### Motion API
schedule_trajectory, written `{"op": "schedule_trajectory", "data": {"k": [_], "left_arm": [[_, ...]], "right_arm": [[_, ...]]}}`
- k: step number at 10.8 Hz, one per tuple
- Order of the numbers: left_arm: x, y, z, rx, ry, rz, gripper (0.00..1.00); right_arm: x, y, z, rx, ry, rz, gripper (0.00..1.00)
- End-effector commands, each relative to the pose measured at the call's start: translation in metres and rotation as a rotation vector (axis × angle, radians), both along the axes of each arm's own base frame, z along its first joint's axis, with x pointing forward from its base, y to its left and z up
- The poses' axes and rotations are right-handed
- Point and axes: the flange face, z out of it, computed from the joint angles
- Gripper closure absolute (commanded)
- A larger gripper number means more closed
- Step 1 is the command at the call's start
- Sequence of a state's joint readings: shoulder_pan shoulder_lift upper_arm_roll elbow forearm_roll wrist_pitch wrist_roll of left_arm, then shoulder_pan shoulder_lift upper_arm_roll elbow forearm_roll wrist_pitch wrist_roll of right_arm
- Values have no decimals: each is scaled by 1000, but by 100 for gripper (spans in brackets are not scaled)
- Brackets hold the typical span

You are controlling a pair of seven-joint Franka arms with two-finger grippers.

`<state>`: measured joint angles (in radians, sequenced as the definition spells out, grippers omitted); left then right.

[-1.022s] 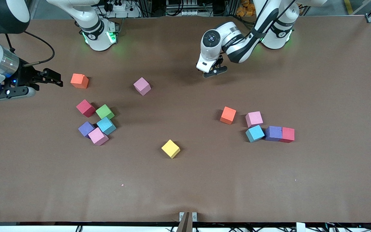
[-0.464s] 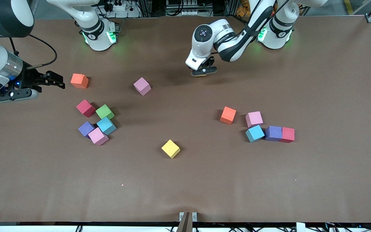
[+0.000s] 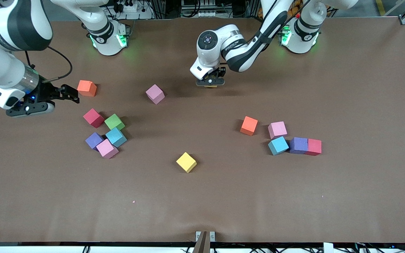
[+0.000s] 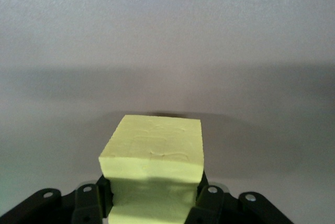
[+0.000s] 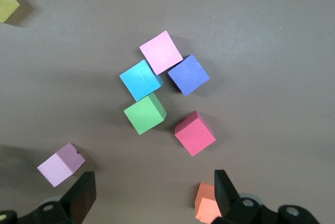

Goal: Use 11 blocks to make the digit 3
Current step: 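Carry the yellow block to the table center with the left gripper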

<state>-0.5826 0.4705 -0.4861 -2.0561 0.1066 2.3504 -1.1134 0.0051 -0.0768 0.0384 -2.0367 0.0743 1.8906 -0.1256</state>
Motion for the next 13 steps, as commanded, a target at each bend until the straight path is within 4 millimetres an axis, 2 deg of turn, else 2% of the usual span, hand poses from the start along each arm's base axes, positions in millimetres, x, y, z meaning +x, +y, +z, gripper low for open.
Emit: {"op": "schedule_trajectory", "data": {"k": [1, 3, 5, 6, 7, 9, 10, 12, 13], "left_arm": [[15, -17, -9, 5, -15, -22, 69], [11, -22, -20, 14, -6, -21, 68], [5, -29, -29, 17, 7, -23, 66], [1, -33, -33, 23, 9, -5, 48], [2, -33, -34, 33, 3, 30, 0], [2, -36, -22, 32, -16, 50, 0], [10, -31, -15, 41, -22, 57, 0], [25, -25, 19, 61, -48, 65, 0], [41, -16, 41, 62, -71, 78, 0]], "right_arm": [[-10, 12, -24, 17, -34, 19, 0], [-14, 21, -38, 16, -45, 37, 0], [-20, 54, -41, 10, -32, 103, 0], [-24, 63, -50, 7, -35, 119, 0], [-29, 70, -64, 5, -49, 132, 0], [-42, 86, -105, 1, -96, 164, 0], [-45, 98, -115, 1, -89, 189, 0], [-52, 124, -126, 2, -67, 241, 0], [-54, 133, -132, 4, -59, 262, 0]]}}
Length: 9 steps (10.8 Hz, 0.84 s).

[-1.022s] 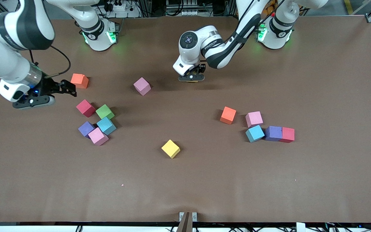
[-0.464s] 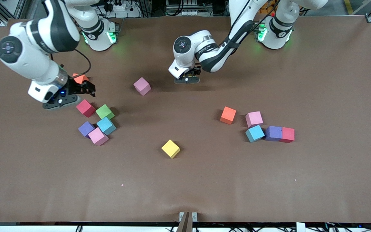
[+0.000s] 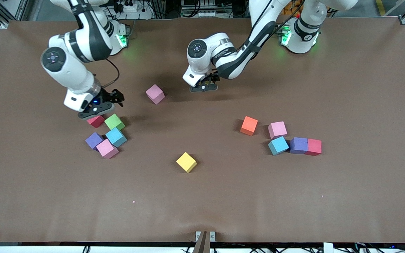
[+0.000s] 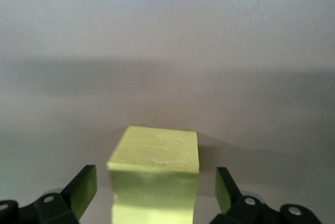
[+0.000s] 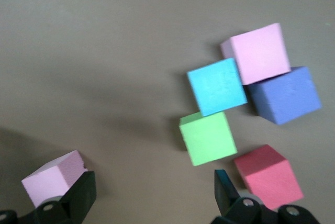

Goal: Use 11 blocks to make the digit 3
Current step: 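Carry the yellow block to the table center with the left gripper, then release the yellow block and reach the orange block with the left gripper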

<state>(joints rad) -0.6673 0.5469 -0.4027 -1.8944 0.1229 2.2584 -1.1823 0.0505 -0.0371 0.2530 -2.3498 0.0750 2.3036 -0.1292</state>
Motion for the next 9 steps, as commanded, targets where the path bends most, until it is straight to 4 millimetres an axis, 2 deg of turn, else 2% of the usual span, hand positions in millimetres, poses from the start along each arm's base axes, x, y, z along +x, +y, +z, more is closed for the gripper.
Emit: {"op": "schedule_trajectory", "data": {"k": [1, 2, 5, 7, 9], "left_arm": [[22, 18, 55, 29, -67, 18, 0], [49, 39, 72, 36, -79, 57, 0], [103, 86, 108, 43, -127, 155, 0], [145, 120, 111, 30, -127, 141, 0], [184, 142, 111, 7, -127, 125, 0]], "right_arm": [[-5, 25, -12, 19, -1, 49, 0], [-14, 46, -26, 26, 0, 94, 0], [-35, 81, -52, 38, 18, 167, 0], [-60, 98, -69, 40, 8, 210, 0], [-77, 105, -84, 34, 40, 239, 0]]}}
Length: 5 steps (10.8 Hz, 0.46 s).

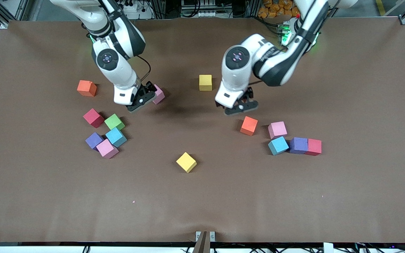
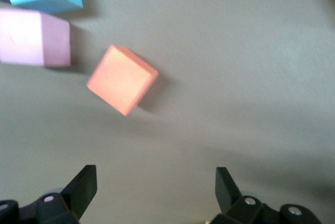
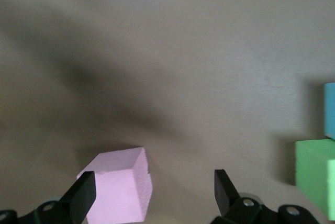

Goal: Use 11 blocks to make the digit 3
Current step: 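Release the yellow block and reach the orange block with the left gripper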

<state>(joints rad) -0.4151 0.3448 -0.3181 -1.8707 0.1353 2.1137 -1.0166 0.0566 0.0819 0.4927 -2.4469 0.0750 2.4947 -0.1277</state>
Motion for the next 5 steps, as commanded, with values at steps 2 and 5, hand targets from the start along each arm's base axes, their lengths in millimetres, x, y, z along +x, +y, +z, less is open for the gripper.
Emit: {"op": "schedule_trajectory", "data": {"k": [2, 5], "left_arm": [[58, 30, -22, -17, 27, -142, 0], [74, 37, -39, -36, 45, -349, 0]], "right_arm": [[-29, 11, -31, 6, 38, 33, 0], [-43, 27, -39, 3, 57, 76, 0]]}}
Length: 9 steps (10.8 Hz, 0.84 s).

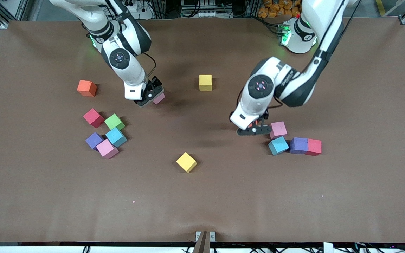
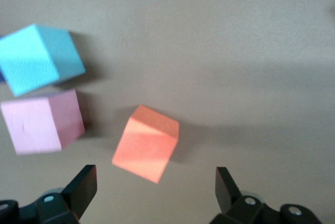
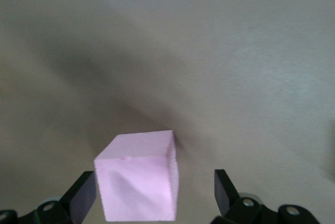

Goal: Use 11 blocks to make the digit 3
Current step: 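Release the yellow block and reach the orange block with the left gripper, then grasp the orange block with the left gripper while the right gripper grasps pink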

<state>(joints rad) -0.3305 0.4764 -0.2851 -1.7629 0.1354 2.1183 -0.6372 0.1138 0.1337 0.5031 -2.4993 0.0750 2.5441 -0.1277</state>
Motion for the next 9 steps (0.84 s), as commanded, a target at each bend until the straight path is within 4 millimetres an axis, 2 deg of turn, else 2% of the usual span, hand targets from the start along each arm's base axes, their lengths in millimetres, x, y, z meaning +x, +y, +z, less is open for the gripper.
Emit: {"op": "schedule_trajectory", "data": {"k": [1, 3, 6, 9], "left_arm": [[5, -6, -13, -10, 13, -204, 0], [2, -7, -17, -16, 27, -316, 0], [-15, 0, -38, -30, 17, -397, 0], [-10, 15, -55, -38, -16, -438, 0]], "right_arm": [[-13, 11, -5, 8, 8, 22, 0], [-15, 9, -9, 9, 9, 23, 0], [-24, 8, -33, 36, -5, 31, 0], [-29, 6, -42, 39, -5, 37, 0]]}}
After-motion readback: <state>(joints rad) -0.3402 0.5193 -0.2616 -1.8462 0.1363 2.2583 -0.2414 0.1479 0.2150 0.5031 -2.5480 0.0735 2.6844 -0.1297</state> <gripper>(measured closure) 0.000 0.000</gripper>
